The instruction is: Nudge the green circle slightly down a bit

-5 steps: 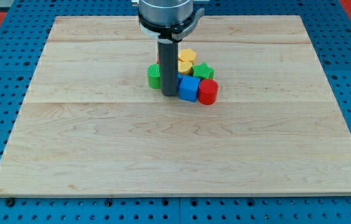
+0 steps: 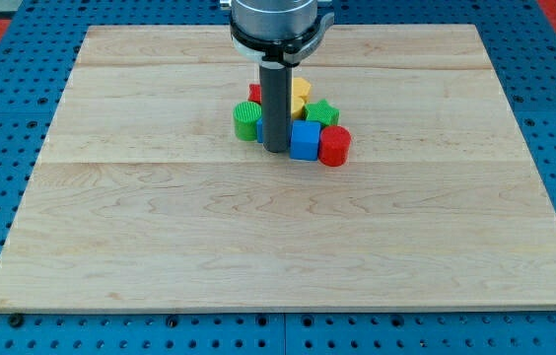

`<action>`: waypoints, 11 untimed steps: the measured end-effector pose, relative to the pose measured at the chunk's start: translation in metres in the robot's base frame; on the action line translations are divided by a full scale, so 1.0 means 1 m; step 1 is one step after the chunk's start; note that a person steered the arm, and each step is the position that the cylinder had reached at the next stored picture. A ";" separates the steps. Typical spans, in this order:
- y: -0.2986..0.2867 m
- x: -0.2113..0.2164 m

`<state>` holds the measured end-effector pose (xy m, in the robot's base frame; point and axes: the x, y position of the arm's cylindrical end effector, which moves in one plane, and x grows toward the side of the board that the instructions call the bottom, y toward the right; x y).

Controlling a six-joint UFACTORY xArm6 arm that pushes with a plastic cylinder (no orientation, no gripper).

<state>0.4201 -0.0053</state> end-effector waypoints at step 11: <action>-0.103 -0.013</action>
<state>0.4069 -0.1081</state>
